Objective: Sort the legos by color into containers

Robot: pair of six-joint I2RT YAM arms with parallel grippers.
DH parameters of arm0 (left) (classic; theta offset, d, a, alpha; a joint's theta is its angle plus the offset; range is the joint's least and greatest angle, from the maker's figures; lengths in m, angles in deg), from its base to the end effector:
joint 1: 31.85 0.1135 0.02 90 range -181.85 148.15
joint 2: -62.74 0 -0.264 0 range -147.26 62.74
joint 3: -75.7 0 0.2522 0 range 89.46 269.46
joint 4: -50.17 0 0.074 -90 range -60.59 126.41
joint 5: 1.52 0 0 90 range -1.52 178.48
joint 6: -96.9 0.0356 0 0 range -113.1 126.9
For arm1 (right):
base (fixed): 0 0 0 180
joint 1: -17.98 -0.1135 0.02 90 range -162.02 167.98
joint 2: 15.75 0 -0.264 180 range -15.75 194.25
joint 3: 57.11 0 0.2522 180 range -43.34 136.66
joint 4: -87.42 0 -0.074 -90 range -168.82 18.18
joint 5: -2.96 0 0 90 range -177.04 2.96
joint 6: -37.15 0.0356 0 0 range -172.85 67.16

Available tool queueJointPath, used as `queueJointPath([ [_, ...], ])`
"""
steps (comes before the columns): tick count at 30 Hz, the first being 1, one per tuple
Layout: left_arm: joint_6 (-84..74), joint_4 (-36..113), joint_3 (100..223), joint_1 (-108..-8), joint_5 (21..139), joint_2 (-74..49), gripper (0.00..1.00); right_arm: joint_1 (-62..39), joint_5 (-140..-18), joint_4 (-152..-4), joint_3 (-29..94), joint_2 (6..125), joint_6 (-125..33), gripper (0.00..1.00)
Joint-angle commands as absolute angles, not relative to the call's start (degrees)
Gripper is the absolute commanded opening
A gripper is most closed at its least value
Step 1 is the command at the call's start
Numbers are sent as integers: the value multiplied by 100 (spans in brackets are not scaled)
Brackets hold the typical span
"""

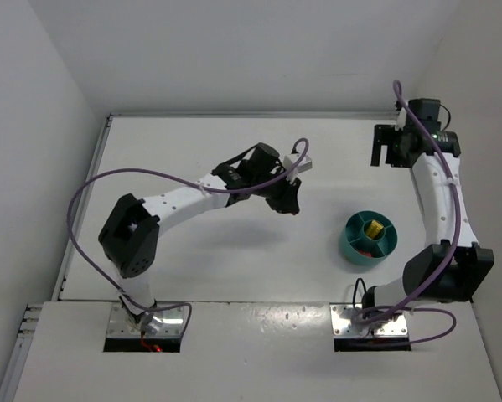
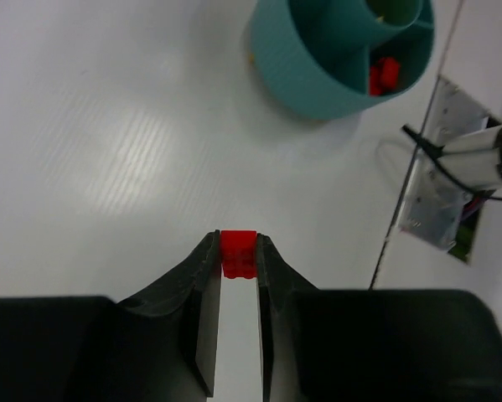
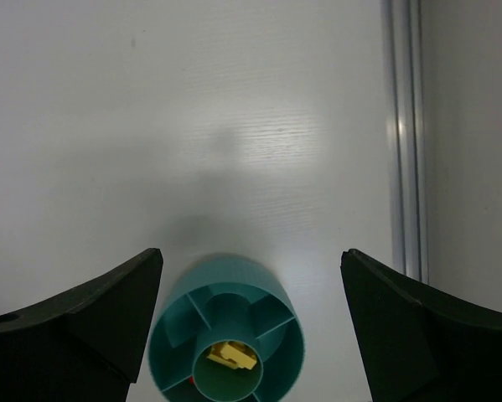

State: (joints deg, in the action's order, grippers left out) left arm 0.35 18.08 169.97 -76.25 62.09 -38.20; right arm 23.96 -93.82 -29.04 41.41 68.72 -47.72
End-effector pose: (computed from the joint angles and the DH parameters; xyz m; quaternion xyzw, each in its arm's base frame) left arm 0.2770 -0.2934 0.2771 0.3781 0.7984 -0.3669 0.2915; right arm 0.3081 -0.0365 0.3544 0.1110 0.9301 -0.0580 0.3452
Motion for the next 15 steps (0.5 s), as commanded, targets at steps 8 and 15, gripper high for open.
queueJointPath([
  [8, -2446, 3754, 17674, -8343, 5877, -4712, 0, 3344, -8485, -2907, 4287, 6503, -4511, 89],
  [15, -3677, 4722, 17656, -8476, 5992, -5151, 0, 3696, -7949, -2855, 4182, 6450, -4511, 89],
])
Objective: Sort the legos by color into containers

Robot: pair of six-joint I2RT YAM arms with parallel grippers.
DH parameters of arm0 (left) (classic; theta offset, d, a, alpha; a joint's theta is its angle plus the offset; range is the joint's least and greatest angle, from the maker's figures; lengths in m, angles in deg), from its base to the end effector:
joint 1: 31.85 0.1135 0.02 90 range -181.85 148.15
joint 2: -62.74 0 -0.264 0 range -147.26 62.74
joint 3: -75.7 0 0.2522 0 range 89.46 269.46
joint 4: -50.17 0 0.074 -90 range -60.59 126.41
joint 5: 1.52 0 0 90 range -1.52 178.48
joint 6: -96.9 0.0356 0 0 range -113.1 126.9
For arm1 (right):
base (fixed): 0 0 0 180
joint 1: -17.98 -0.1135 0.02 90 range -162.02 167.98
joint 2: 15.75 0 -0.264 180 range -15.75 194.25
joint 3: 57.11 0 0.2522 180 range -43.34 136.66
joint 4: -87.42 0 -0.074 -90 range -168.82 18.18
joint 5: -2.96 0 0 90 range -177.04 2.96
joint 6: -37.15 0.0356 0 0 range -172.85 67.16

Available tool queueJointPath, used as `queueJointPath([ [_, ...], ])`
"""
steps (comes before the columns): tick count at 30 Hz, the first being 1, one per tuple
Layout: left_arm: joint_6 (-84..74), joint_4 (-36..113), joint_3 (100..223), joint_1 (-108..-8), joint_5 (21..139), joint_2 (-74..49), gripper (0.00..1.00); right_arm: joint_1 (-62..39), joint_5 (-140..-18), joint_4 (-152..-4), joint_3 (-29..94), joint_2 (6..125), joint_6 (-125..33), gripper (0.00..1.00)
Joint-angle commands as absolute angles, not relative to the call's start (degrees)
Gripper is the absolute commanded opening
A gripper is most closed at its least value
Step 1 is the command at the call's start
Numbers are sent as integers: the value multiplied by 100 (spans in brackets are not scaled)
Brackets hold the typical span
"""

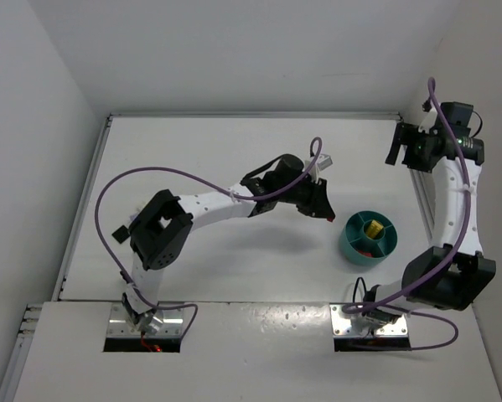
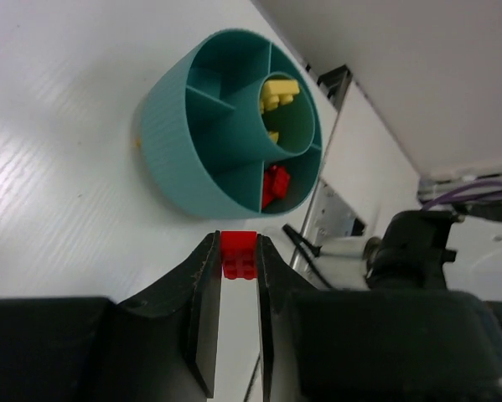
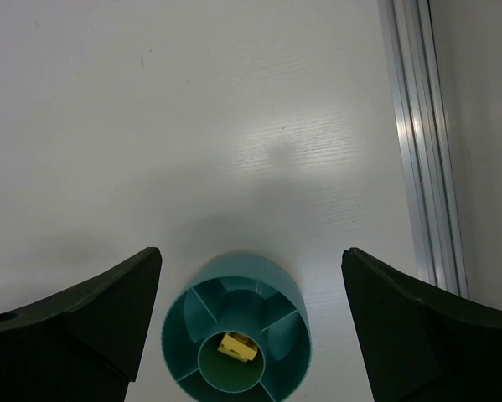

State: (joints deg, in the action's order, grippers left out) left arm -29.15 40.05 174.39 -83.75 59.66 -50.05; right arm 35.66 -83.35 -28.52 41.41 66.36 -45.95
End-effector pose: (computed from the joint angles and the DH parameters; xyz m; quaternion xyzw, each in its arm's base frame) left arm 0.2721 -0.3748 0.2523 0.2460 0.7869 -0.5156 0.2334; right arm 0.2860 -0.0888 0.3653 0.1870 0.9131 -0.0040 0.3623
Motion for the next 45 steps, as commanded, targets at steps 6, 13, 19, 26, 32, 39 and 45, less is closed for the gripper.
queueJointPath([
  [6, -3863, 5038, 17762, -8853, 6053, -5283, 0, 3758, -7562, -2855, 4305, 6572, -4511, 90],
  [13, -3915, 5100, 18105, -9144, 6290, -5687, 0, 3811, -7376, -2802, 4358, 6678, -4511, 90],
  [19, -3855, 4986, 18534, -9336, 6396, -5977, 0, 3811, -7262, -2802, 4411, 6731, -4511, 91],
  [26, -3669, 4792, 18790, -9337, 6598, -6268, 0, 3811, -7104, -2802, 4411, 6731, -4511, 91],
  [32, -3564, 4739, 18843, -9442, 6660, -6435, 0, 3811, -7051, -2855, 4463, 6784, -4511, 93],
  [39, -3362, 4582, 18966, -9495, 6783, -6540, 7, 3811, -6998, -2855, 4463, 6784, -4511, 94],
  [45, -3247, 4520, 19019, -9548, 6835, -6540, 13, 3811, -6946, -2855, 4411, 6784, -4511, 95],
])
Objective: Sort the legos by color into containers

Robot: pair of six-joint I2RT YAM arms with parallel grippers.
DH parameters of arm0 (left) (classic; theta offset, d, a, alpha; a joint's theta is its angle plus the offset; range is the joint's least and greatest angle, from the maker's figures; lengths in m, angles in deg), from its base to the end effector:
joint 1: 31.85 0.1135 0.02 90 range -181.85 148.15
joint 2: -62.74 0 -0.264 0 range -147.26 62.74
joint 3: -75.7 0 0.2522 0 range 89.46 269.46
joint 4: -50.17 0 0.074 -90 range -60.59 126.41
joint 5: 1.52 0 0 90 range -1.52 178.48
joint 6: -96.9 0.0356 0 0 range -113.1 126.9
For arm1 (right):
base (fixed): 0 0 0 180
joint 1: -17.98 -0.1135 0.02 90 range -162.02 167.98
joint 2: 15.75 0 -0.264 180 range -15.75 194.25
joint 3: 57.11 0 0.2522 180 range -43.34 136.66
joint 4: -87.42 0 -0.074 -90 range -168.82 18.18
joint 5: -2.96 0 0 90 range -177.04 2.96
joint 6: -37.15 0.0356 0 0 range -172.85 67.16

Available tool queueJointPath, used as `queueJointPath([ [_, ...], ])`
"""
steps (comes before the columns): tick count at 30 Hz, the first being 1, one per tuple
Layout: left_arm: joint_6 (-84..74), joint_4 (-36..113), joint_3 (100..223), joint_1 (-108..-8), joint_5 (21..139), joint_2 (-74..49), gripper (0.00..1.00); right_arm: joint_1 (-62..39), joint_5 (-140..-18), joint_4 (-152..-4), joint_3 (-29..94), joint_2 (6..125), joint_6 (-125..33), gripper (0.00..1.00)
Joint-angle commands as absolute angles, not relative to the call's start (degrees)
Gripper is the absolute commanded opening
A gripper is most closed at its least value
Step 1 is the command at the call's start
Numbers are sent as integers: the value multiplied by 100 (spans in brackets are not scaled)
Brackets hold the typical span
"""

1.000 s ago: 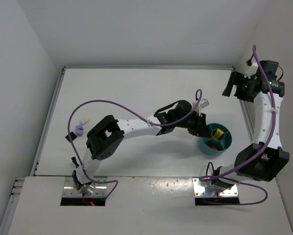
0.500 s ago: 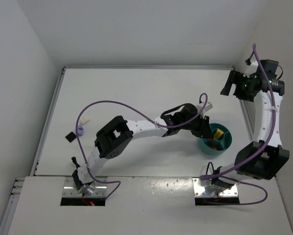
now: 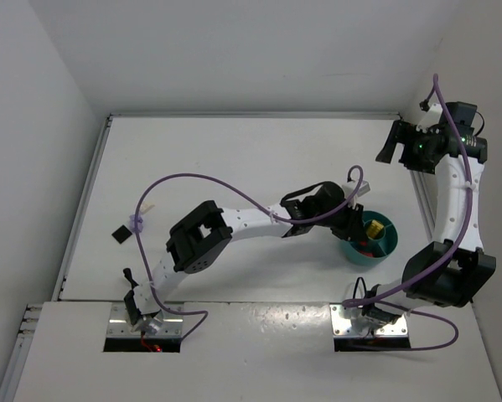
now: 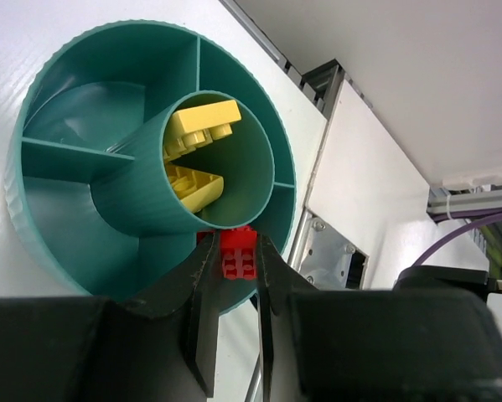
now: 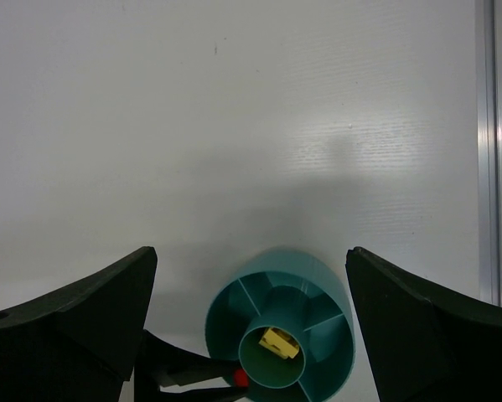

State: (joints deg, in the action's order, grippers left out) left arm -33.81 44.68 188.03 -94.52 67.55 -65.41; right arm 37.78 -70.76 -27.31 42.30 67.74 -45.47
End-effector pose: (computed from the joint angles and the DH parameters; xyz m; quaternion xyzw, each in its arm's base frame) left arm 0.2300 -0.4728 0.2134 0.2552 0.7775 -0.5283 0.2262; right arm 0.2885 -0.0933 0.3629 0.1703 0.9139 0.0948 0.3562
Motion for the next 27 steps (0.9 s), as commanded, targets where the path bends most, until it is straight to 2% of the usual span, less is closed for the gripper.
queueJointPath([
  [1, -3247, 4520, 19019, -9600, 6835, -6540, 17, 3811, -6946, -2855, 4411, 6784, -4511, 95],
  [4, -3195, 4467, 19071, -9601, 6835, -6540, 26, 3811, -6946, -2855, 4411, 6784, -4511, 95],
  [11, -3002, 4353, 19212, -9601, 6941, -6540, 32, 3811, -6893, -2855, 4411, 6784, -4511, 95],
  [16, -3001, 4282, 19282, -9601, 6941, -6540, 41, 3811, -6893, -2855, 4411, 6784, -4511, 95],
  [23, -2747, 4081, 19230, -9548, 6994, -6269, 38, 3750, -6779, -2855, 4463, 6784, -4564, 95],
  [27, -2562, 3975, 18528, -9303, 7108, -5522, 38, 3688, -6569, -2855, 4673, 6906, -4669, 95],
])
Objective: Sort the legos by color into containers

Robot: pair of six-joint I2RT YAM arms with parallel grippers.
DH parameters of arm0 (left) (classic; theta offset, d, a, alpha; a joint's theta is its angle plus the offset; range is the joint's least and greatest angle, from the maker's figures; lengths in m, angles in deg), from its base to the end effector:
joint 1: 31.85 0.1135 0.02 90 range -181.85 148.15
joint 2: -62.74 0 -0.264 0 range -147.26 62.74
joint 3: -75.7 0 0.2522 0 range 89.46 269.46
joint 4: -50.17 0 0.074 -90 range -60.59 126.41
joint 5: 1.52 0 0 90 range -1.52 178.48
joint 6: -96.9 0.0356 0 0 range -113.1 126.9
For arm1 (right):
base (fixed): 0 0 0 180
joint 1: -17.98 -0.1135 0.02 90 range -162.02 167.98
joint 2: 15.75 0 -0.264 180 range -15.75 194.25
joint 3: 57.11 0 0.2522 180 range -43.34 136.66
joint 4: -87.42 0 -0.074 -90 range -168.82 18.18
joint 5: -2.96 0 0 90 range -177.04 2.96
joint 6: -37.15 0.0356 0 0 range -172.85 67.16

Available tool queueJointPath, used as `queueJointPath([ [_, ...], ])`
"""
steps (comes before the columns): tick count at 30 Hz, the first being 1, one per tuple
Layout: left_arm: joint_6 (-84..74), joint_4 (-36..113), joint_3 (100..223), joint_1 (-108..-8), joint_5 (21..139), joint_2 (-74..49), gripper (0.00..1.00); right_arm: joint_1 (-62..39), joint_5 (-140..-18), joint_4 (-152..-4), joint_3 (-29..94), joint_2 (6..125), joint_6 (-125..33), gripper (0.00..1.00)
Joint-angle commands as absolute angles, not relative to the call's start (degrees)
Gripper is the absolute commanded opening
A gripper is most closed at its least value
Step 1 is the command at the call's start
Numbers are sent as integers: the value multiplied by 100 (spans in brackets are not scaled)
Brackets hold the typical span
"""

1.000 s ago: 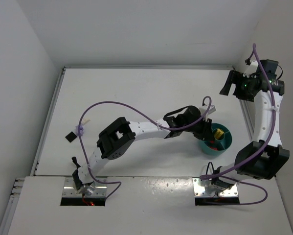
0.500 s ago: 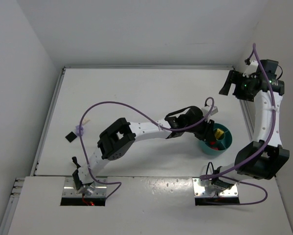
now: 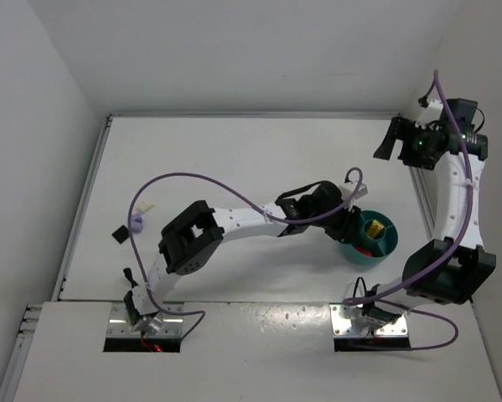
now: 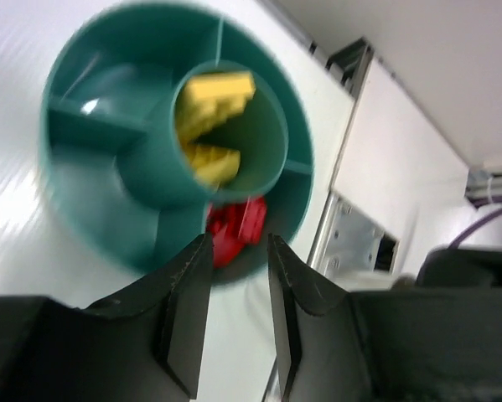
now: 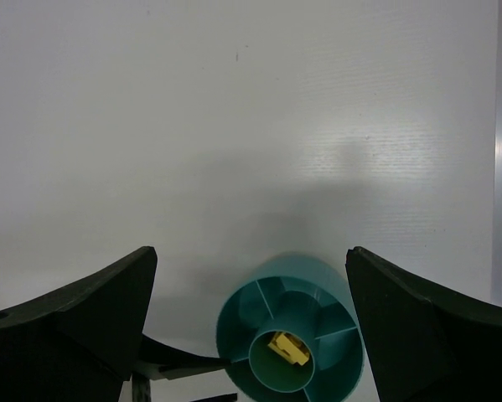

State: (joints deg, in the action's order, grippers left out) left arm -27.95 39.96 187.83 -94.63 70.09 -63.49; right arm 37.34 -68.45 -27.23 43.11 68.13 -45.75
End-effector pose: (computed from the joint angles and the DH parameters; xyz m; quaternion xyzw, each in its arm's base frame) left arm 0.2273 -0.4665 0.2206 0.2843 0.7839 -0.4913 0.2515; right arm 0.2911 -0.0902 0.3656 0.1565 0.9128 0.1135 0.3597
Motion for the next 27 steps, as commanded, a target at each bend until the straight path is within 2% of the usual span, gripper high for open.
queueJointPath([
  [1, -2457, 3731, 18379, -9136, 7108, -5355, 38, 3688, -6507, -2803, 4735, 7011, -4669, 95],
  [5, -2097, 3009, 17456, -8512, 6934, -4433, 34, 3574, -6190, -2688, 5043, 7319, -4775, 95],
  [9, -1527, 2359, 16682, -7590, 6484, -3378, 32, 2926, -6049, -2635, 5342, 7715, -4889, 95],
  [11, -861, 1616, 16602, -7038, 6658, -2808, 34, 2626, -6101, -2574, 5534, 7890, -4959, 95],
  [12, -648, 1332, 16602, -6843, 6755, -2639, 49, 2320, -6102, -2573, 5597, 8048, -4959, 95],
  [14, -157, 700, 16471, -6186, 6914, -2123, 72, 2002, -6242, -2573, 5728, 8198, -5021, 95],
  [15, -15, 514, 16470, -5929, 6984, -1945, 88, 1687, -6338, -2573, 5729, 8260, -5021, 95],
  [17, 397, 58, 16408, -5176, 6985, -1611, 100, 1361, -6479, -2766, 5781, 8418, -5021, 95],
  [21, 1041, -726, 16303, -3978, 7537, -1004, 100, 666, -6646, -3126, 5782, 8682, -5021, 95],
  [27, 2392, -1342, 15707, -2037, 7609, -766, 98, -126, -6717, -3435, 5729, 9139, -5021, 95],
])
